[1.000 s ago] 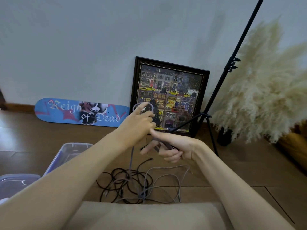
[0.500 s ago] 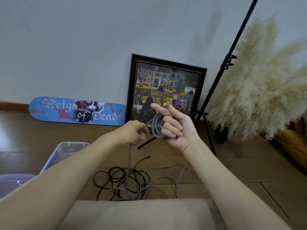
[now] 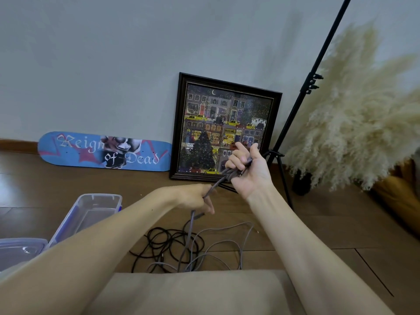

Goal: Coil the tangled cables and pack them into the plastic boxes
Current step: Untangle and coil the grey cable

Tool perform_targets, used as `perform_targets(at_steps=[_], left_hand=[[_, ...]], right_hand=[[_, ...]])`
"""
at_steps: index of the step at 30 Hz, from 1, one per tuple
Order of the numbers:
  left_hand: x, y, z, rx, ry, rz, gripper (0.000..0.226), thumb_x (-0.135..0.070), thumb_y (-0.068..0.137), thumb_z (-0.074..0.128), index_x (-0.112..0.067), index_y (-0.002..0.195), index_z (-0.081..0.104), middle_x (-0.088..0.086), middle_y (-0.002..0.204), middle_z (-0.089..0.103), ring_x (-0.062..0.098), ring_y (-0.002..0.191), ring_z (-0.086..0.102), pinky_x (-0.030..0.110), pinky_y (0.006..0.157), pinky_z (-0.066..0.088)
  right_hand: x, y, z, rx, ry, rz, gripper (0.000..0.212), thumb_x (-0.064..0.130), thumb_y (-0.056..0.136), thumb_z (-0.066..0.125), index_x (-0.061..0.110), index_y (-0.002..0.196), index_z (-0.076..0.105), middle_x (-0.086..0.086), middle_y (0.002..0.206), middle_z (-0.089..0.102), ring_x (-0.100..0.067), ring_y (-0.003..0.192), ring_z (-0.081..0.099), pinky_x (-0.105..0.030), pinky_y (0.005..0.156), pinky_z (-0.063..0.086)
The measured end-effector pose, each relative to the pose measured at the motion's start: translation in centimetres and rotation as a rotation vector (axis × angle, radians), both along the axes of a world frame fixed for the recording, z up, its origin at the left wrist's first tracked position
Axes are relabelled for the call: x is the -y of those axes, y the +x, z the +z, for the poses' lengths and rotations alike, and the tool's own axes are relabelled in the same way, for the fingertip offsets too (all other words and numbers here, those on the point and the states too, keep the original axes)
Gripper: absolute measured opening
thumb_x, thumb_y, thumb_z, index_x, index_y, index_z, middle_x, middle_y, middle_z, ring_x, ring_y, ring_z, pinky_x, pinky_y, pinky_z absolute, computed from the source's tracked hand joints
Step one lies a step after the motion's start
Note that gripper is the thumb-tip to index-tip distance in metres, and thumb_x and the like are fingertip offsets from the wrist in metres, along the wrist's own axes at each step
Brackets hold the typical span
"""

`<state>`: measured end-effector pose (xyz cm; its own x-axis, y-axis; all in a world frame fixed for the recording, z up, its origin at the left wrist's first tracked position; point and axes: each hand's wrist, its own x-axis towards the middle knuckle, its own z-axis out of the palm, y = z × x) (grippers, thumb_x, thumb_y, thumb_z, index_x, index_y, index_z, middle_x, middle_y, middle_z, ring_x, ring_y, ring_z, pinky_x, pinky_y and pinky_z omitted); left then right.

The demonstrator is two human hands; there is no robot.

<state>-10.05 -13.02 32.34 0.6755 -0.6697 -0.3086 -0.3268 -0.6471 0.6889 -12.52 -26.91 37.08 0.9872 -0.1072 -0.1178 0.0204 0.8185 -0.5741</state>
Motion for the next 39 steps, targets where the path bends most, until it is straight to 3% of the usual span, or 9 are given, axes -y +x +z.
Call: perform_targets(at_steps=[6, 9, 13, 17, 25, 28, 30, 34, 39], left_hand=[[1.8, -1.1, -0.1, 0.063, -0.023, -0.009, 0.06, -0.013, 0.088, 0.064, 0.0, 0.137, 0.033, 0.006, 0.111, 0.069, 0.012, 0.092, 0.059, 0.026, 0.08, 0.049], [2.1, -1.3, 0.5, 0.08, -0.07, -0.004, 0.04, -0.009, 0.088, 0.062, 0.001, 0.123, 0.045, 0.011, 0.11, 0.069, 0.012, 0.085, 0.058, 0.022, 0.07, 0.046], [1.9, -1.3, 1.0, 0.086, -0.101, -0.007, 0.048, -0.009, 0.09, 0.058, -0.003, 0.133, 0.039, 0.014, 0.113, 0.065, 0.022, 0.097, 0.061, 0.024, 0.069, 0.046], [1.6, -1.2, 1.5, 0.088, -0.097, -0.063, 0.043, 0.006, 0.085, 0.046, -0.006, 0.127, 0.043, 0.01, 0.11, 0.064, 0.019, 0.105, 0.06, 0.027, 0.078, 0.05], [0.4, -0.8, 1.8, 0.086, -0.11, -0.041, 0.036, 0.017, 0.076, 0.042, 0.0, 0.102, 0.061, 0.014, 0.1, 0.065, 0.028, 0.102, 0.059, 0.037, 0.091, 0.046], [0.3, -1.0, 1.6, 0.065, -0.152, -0.008, 0.04, 0.018, 0.075, 0.041, -0.015, 0.086, 0.06, 0.004, 0.089, 0.062, 0.017, 0.088, 0.056, 0.028, 0.081, 0.045], [0.5, -1.0, 1.5, 0.052, -0.144, 0.0, 0.037, 0.017, 0.077, 0.041, -0.011, 0.089, 0.062, -0.002, 0.081, 0.061, 0.013, 0.078, 0.056, 0.017, 0.068, 0.043], [0.3, -0.4, 1.8, -0.081, -0.237, 0.117, 0.039, 0.017, 0.076, 0.036, 0.0, 0.107, 0.054, 0.008, 0.078, 0.068, 0.03, 0.084, 0.059, 0.036, 0.072, 0.046], [-1.4, -0.6, 2.9, -0.609, -0.709, 0.217, 0.027, 0.012, 0.073, 0.025, -0.006, 0.079, 0.044, 0.025, 0.079, 0.065, 0.04, 0.082, 0.067, 0.04, 0.072, 0.056]], right_hand=[[-0.1, 0.2, 0.1, 0.005, -0.328, -0.011, 0.055, 0.047, 0.102, 0.027, 0.002, 0.118, 0.053, -0.01, 0.08, 0.074, -0.019, 0.074, 0.072, -0.026, 0.067, 0.057], [-0.1, 0.9, -0.4, 0.039, -0.545, -0.045, 0.064, 0.048, 0.101, 0.029, 0.009, 0.151, 0.021, -0.014, 0.088, 0.075, -0.024, 0.077, 0.074, -0.026, 0.059, 0.058], [-0.6, 0.6, -0.4, 0.123, -0.95, -0.116, 0.061, 0.038, 0.104, 0.032, 0.021, 0.154, 0.001, -0.013, 0.076, 0.073, -0.021, 0.061, 0.071, -0.03, 0.059, 0.057], [-1.1, 0.5, -1.0, 0.124, -1.285, -0.142, 0.065, 0.037, 0.103, 0.037, 0.025, 0.155, 0.0, -0.012, 0.067, 0.07, -0.019, 0.052, 0.066, -0.031, 0.059, 0.059], [-1.7, 0.5, -1.3, 0.156, -2.259, -0.002, 0.067, 0.043, 0.103, 0.033, 0.007, 0.154, 0.008, -0.013, 0.1, 0.066, -0.031, 0.086, 0.061, -0.041, 0.073, 0.052], [-1.3, 0.7, -1.3, 0.106, -2.326, 0.099, 0.044, 0.043, 0.103, 0.034, 0.005, 0.096, 0.055, -0.007, 0.075, 0.054, -0.023, 0.065, 0.051, -0.038, 0.066, 0.045], [-1.2, 0.5, -1.2, 0.062, -2.323, 0.153, 0.046, 0.042, 0.103, 0.034, 0.014, 0.066, 0.036, -0.002, 0.062, 0.041, -0.018, 0.054, 0.039, -0.034, 0.055, 0.034], [-0.5, 0.7, -1.3, 0.03, -2.157, 0.174, 0.051, 0.043, 0.103, 0.034, 0.011, 0.063, 0.039, -0.001, 0.052, 0.038, -0.021, 0.048, 0.037, -0.032, 0.054, 0.031], [0.6, 0.6, -0.4, -0.016, -1.569, 0.297, 0.054, 0.042, 0.101, 0.041, -0.006, 0.088, 0.062, 0.003, 0.035, 0.032, -0.011, 0.028, 0.028, -0.023, 0.04, 0.028]])
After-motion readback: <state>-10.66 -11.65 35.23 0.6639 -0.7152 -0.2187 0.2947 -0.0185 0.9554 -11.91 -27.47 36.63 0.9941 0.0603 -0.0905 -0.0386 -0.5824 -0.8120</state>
